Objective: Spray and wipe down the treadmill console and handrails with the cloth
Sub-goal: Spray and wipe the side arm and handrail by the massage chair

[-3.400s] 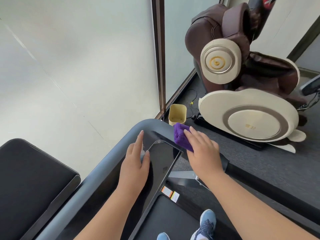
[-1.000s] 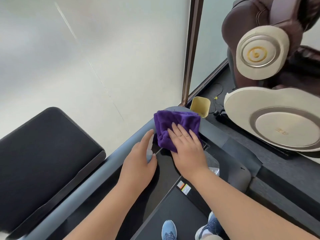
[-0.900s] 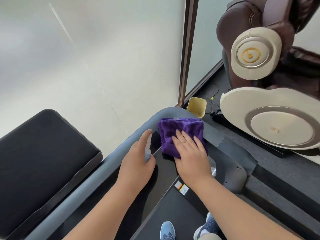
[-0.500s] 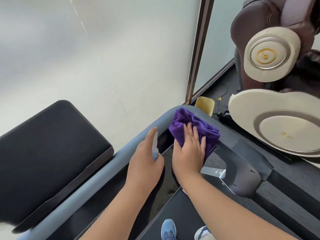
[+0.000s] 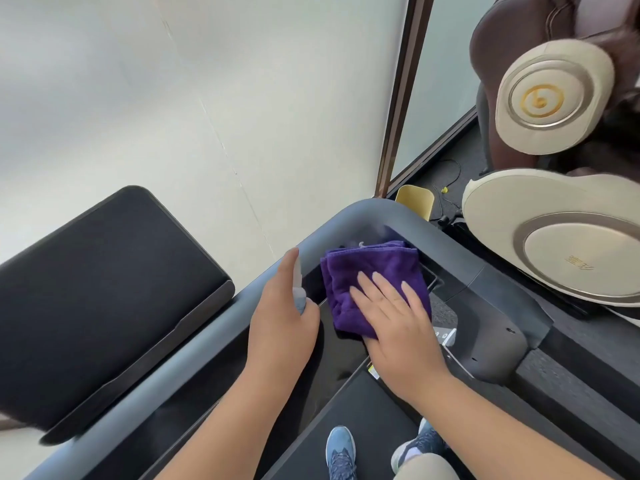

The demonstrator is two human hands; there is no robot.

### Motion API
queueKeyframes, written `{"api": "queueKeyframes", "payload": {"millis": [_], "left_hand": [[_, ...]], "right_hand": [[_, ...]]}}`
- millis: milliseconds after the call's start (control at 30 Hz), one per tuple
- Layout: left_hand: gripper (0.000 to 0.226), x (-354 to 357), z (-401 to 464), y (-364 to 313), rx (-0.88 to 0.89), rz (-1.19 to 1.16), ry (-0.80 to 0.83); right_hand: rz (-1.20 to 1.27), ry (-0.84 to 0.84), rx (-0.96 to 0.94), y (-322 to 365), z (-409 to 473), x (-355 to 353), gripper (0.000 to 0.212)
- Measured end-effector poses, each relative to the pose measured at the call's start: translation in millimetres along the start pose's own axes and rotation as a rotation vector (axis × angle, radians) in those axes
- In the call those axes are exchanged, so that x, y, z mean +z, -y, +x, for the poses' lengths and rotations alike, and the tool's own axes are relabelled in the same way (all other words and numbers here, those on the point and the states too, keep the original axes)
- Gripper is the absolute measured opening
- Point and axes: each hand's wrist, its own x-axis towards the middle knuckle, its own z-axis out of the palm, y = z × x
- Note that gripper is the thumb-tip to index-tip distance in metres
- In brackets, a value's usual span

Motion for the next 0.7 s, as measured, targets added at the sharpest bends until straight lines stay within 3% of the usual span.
{"api": "queueKeyframes", "payload": {"millis": [133, 267, 367, 467, 567, 700], "left_hand": [[0.077, 0.7, 1.6, -10.5, 0.008, 0.029, 0.007], [0.076, -9.6, -1.9, -10.7, -0.004, 0.021, -0.016], [0.077, -19.0, -6.4, -5.3, -0.011, 0.019, -0.048], [0.08, -25.9, -6.9, 0.3, -0.002, 0.017, -0.073], [0.082, -31.5, -6.6, 5.6, 0.022, -0.018, -0.109], [0.081, -29.9, -9.6, 9.1, 0.015, -0.001, -0.043]], "right_hand": [[-0.006, -0.075, 0.362, -0.1, 3.0, 4.0, 0.069], [0.05, -0.131, 0.557, 26.8, 51.0, 5.7, 0.064], [0.214, -0.089, 0.474, 48.7, 103.6, 0.9, 0.063], [0.149, -0.016, 0.207, 73.4, 135.3, 2.2, 0.06], [0.047, 0.044, -0.001, 91.5, 106.4, 13.0, 0.065], [0.158, 0.058, -0.041, 75.1, 28.5, 12.7, 0.069]]}}
